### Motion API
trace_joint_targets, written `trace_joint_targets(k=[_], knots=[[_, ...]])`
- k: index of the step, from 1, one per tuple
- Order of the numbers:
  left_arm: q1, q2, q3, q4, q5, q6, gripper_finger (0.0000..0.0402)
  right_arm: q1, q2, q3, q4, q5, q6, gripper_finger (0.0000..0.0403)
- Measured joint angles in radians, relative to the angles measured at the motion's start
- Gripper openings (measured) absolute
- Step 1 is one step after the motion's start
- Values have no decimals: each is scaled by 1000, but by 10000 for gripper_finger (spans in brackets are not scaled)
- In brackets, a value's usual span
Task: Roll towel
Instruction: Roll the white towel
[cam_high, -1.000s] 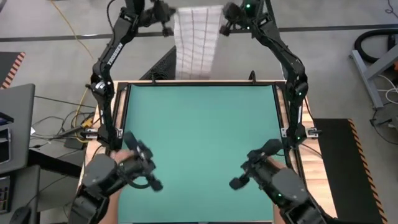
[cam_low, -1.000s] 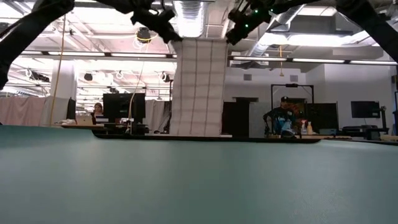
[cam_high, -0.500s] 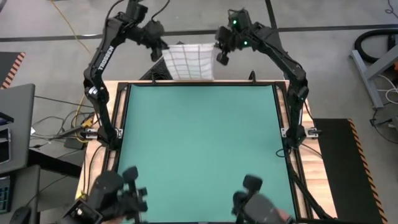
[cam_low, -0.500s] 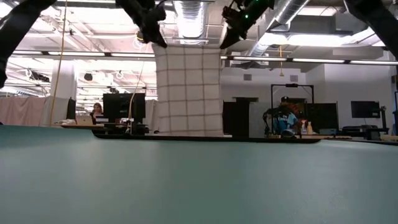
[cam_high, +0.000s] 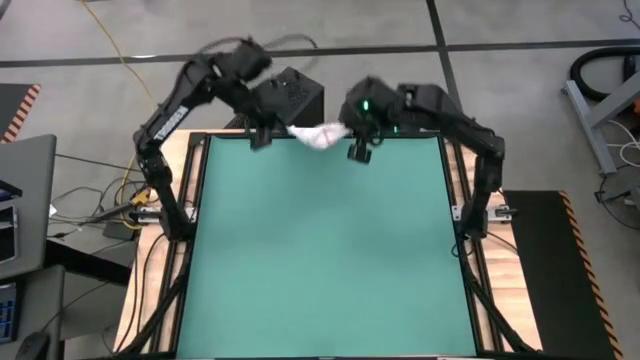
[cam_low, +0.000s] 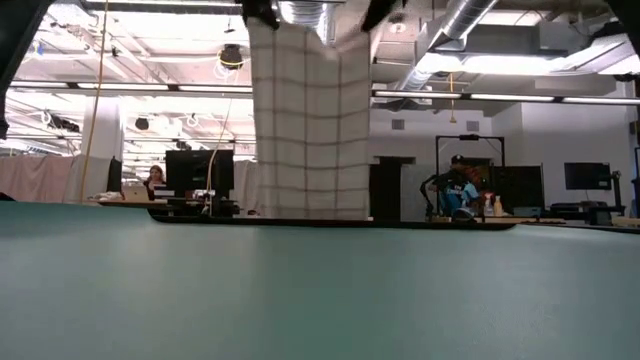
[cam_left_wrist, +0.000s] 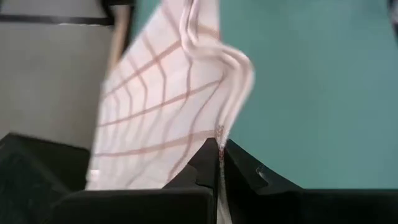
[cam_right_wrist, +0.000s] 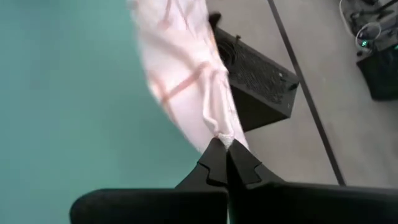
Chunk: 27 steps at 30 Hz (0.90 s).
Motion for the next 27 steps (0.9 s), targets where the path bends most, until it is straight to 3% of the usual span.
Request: trace_joint_targets(k=[7,15,20,27], knots=[[-340,-25,-1,-64,-303,-105,0,262,1,0,-97,194,216,3],[-711,-32,-17,-107,-602,-329,0,541,11,-48,-185,382,480,3],[-935,-31,-100,-79,-792,-443,0,682,12,-124,-192,469,623,3],[-1168,-31,-350,95,-1023,-567,0,830,12,-290,-163,512,866,3]])
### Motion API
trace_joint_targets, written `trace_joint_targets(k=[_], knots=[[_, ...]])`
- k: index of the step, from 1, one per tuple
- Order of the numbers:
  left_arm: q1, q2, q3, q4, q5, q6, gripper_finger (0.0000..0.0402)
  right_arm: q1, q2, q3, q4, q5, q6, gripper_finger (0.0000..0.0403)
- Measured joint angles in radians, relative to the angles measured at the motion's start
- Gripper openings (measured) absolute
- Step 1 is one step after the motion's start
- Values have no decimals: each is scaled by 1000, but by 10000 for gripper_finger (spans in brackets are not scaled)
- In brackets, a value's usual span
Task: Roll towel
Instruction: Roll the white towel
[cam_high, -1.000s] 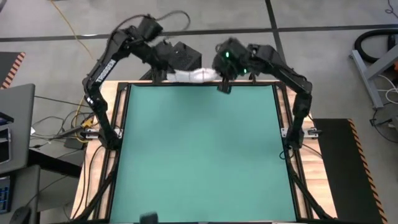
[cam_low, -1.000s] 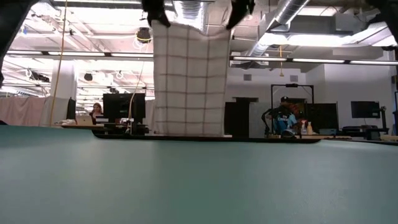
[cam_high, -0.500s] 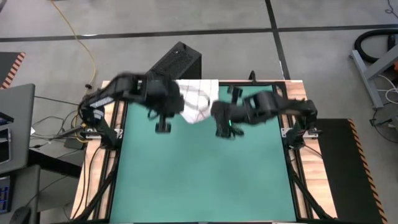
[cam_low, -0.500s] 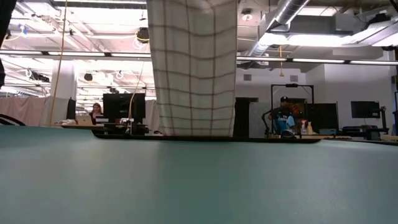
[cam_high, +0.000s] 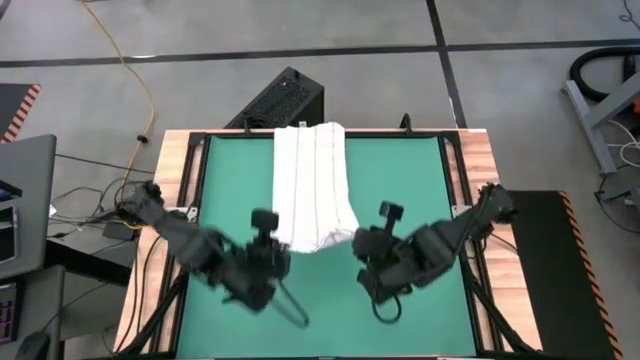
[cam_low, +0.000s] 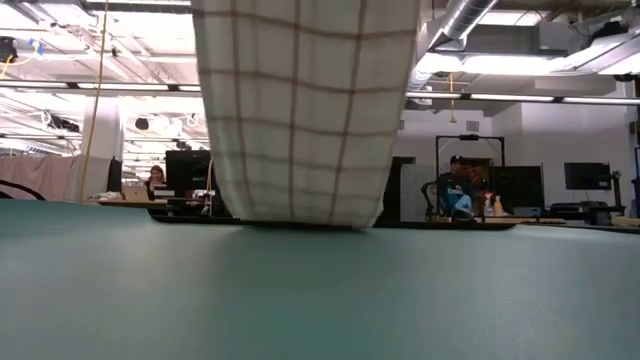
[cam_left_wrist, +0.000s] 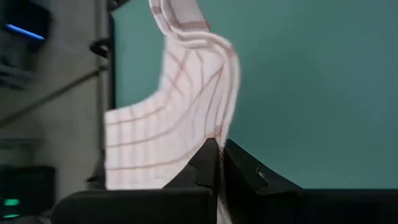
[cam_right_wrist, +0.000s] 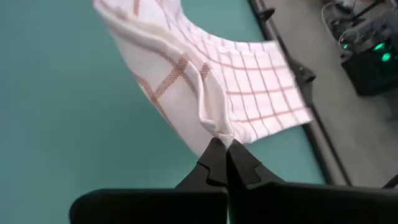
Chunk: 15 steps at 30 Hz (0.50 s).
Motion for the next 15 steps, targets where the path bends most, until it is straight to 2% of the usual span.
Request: trace_joint_targets(k=[6,11,15], knots=[[-143,1,-296,190,-164,-160,0,103,1,-171,110,1,203,3],[-223,2,-529,458,-213,-254,0,165,1,-281,283,1,291,3],[-261,2,-659,633,-238,-308,0,201,1,-365,459,1,331,3]])
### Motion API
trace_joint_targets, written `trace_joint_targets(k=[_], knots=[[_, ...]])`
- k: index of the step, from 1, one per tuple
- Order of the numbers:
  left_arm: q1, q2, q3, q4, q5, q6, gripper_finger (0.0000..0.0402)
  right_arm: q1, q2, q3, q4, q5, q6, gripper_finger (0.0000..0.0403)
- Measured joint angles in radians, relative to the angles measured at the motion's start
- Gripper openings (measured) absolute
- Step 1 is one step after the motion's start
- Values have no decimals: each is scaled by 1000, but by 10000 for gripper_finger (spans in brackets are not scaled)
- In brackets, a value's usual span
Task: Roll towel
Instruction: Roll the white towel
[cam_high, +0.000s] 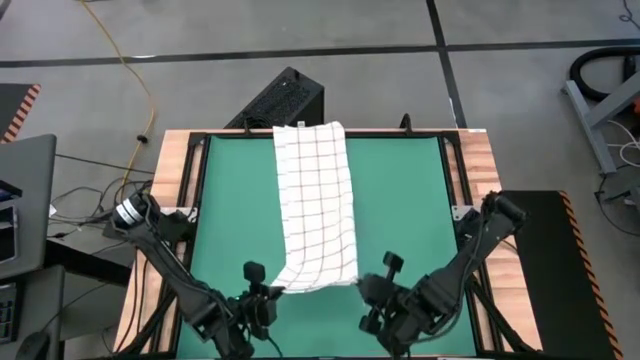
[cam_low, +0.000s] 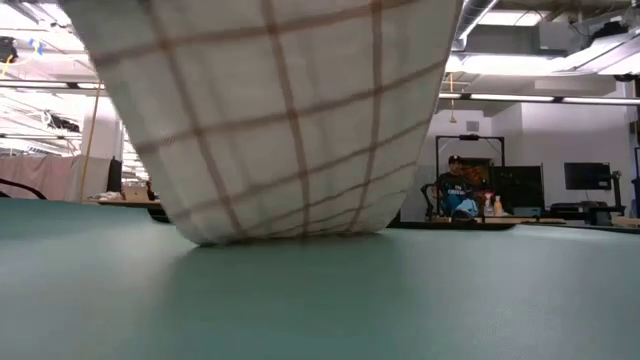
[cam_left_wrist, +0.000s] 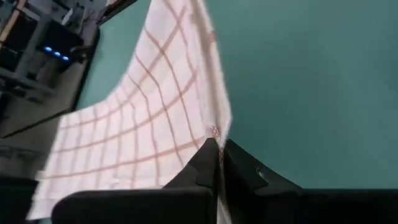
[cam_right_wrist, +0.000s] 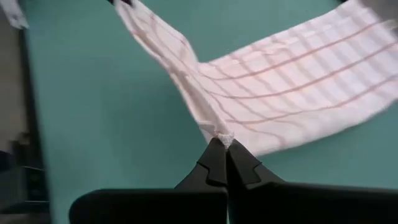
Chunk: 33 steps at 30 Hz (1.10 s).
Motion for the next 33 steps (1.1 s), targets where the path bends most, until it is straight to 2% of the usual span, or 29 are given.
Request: trace_joint_targets(k=[3,6,10,15,20,25,33], knots=[[-15,0,-47,53,19,-59,0,22,0,-77,127,-1,39,3],[-31,0,-64,70,85,-127,0,43,0,-152,244,-1,93,3],[-53,0,-68,100,146,-187,0,75,0,-231,321,-5,195,3],[-87,0,-74,166,119,-184,0,110,0,-295,358,-4,311,3],[-102,0,-127,261,82,-190,0,115,5,-334,466,-8,282,3],[-103,0,-232,449,112,-192,0,109,30,-335,529,-34,245,3],[-111,0,-300,551,136,-303,0,113,96,-335,627,-67,247,3]])
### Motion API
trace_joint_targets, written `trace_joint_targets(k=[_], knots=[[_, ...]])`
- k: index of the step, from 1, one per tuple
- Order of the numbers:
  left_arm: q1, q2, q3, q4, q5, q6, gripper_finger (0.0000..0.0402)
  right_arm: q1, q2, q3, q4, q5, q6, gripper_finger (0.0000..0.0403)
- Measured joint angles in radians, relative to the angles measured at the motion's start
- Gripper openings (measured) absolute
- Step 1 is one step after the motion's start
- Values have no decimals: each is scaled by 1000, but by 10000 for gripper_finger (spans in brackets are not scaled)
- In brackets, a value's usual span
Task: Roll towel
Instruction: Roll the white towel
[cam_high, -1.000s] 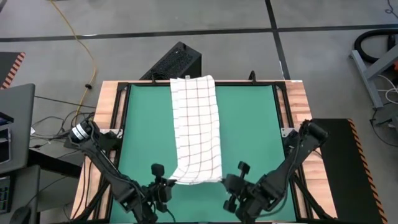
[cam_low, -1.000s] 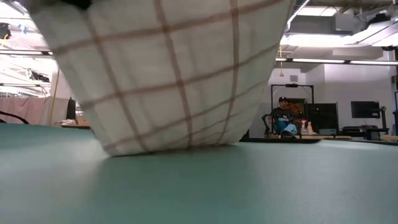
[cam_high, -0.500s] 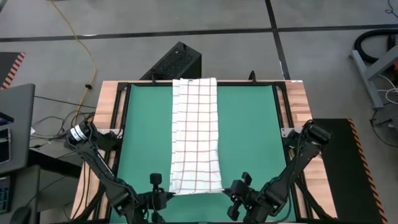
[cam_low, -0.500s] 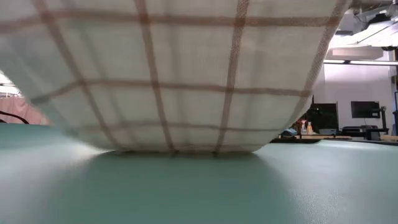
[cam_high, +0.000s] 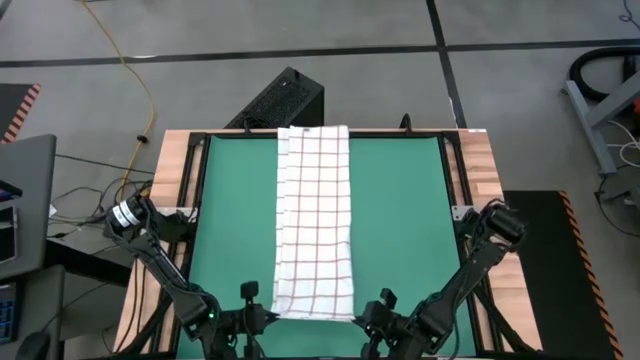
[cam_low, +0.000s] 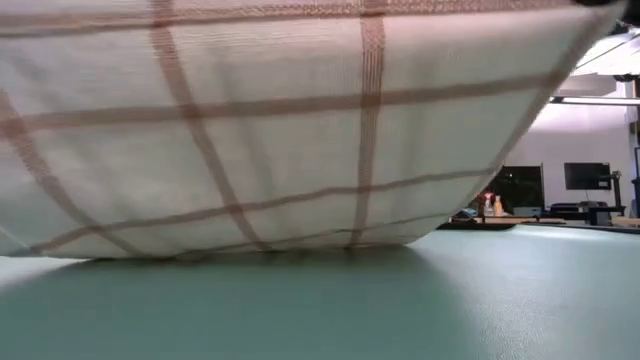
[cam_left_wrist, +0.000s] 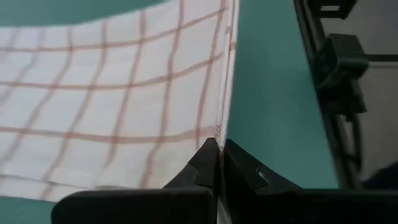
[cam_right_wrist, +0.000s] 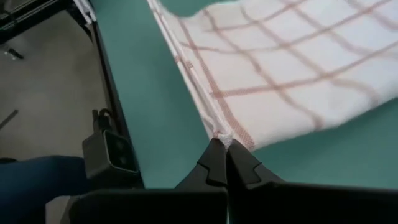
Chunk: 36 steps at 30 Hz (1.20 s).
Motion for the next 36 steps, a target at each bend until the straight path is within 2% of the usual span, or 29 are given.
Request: trace_joint_targets(k=[6,12,19,25,29,36], knots=[[-17,0,-1,38,65,4,0,5,34,0,43,-12,22,3],[-12,0,-1,-13,0,87,0,-34,26,12,14,18,-53,3],[46,0,-1,-173,2,92,0,-99,24,39,-101,-51,-50,3],[87,0,-2,-219,11,115,0,-132,30,40,-151,-110,-49,4],[99,0,-42,-189,10,136,0,-156,35,40,-180,-129,-56,4],[115,0,-171,-33,20,121,0,-186,36,33,-203,-152,-90,4]])
